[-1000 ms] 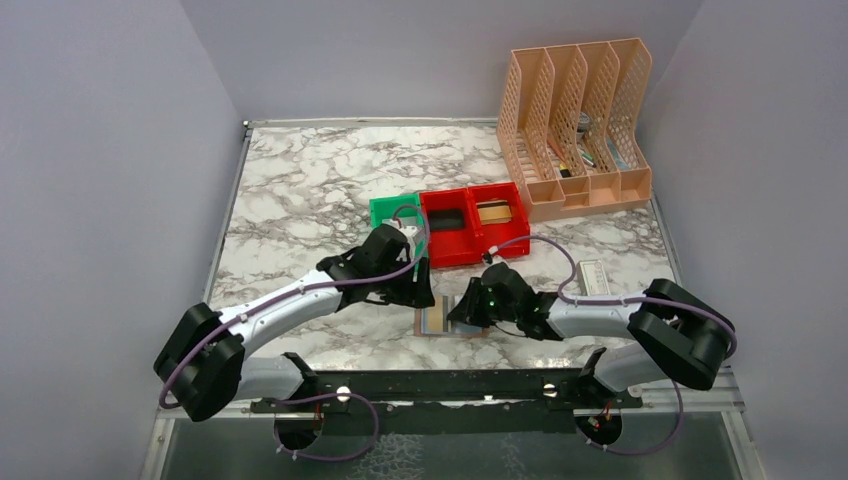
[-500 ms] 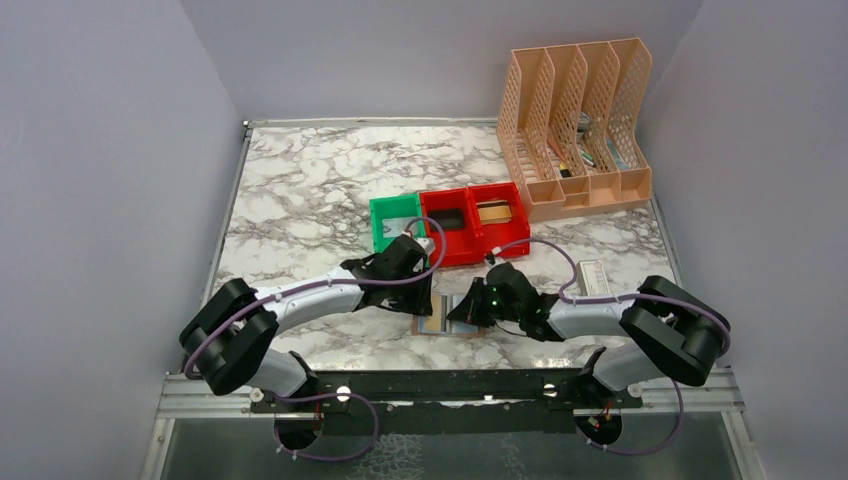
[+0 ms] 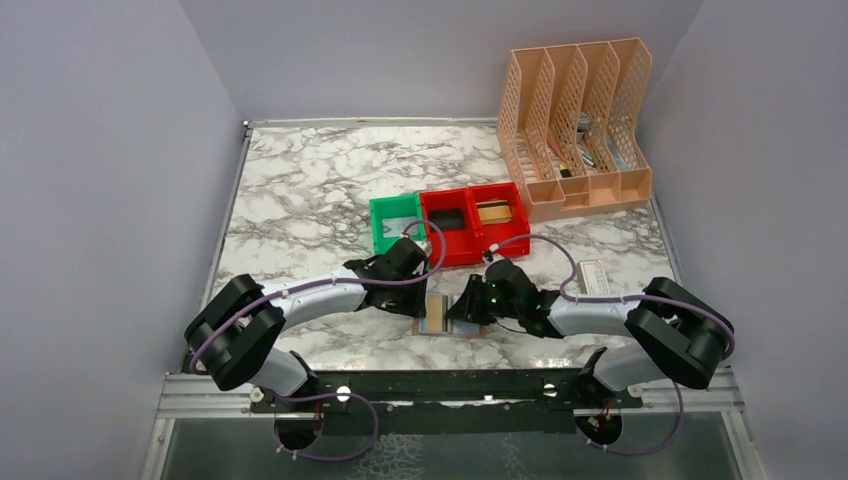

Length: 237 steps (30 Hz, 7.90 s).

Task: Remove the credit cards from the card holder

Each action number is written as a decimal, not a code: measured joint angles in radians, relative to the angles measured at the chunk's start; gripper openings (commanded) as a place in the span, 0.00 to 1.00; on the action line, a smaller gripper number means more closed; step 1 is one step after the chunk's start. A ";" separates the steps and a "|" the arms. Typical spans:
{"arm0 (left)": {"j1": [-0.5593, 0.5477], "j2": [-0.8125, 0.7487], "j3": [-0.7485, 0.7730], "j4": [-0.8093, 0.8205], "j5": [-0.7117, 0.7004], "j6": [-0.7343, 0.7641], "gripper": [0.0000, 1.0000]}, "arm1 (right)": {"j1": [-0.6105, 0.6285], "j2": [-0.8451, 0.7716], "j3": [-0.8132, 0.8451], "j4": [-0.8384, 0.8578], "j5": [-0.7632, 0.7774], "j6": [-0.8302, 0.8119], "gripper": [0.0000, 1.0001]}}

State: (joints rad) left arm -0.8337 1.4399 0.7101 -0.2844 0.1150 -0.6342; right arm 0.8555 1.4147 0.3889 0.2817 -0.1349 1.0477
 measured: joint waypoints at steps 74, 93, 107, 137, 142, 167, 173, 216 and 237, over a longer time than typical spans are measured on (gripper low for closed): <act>-0.098 0.108 0.149 -0.137 -0.150 -0.038 0.29 | -0.053 0.006 0.065 -0.107 -0.024 -0.066 0.26; -0.105 0.110 0.152 -0.143 -0.155 -0.045 0.28 | -0.065 0.088 0.111 -0.101 -0.085 -0.106 0.05; -0.109 0.111 0.152 -0.135 -0.159 -0.053 0.28 | -0.059 0.002 0.101 -0.186 -0.012 -0.126 0.16; -0.110 0.111 0.152 -0.140 -0.172 -0.056 0.27 | -0.067 0.051 0.132 -0.186 -0.027 -0.159 0.01; -0.111 0.111 0.152 -0.135 -0.180 -0.063 0.27 | -0.079 0.017 0.132 -0.224 -0.013 -0.160 0.03; -0.111 0.113 0.154 -0.138 -0.187 -0.079 0.26 | -0.101 0.055 0.051 -0.049 -0.147 -0.125 0.01; -0.111 0.113 0.154 -0.138 -0.187 -0.079 0.26 | -0.110 0.020 0.046 -0.066 -0.124 -0.128 0.01; -0.111 0.116 0.162 -0.144 -0.192 -0.090 0.31 | -0.199 -0.023 -0.092 0.116 -0.241 -0.072 0.01; -0.111 -0.024 0.091 0.060 -0.084 -0.153 0.51 | -0.216 -0.141 -0.134 0.011 -0.198 -0.046 0.01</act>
State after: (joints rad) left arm -0.9447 1.4155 0.8013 -0.2241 0.0315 -0.7868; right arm 0.6392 1.2736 0.2550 0.2932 -0.3332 1.0019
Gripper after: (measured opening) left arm 0.538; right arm 0.015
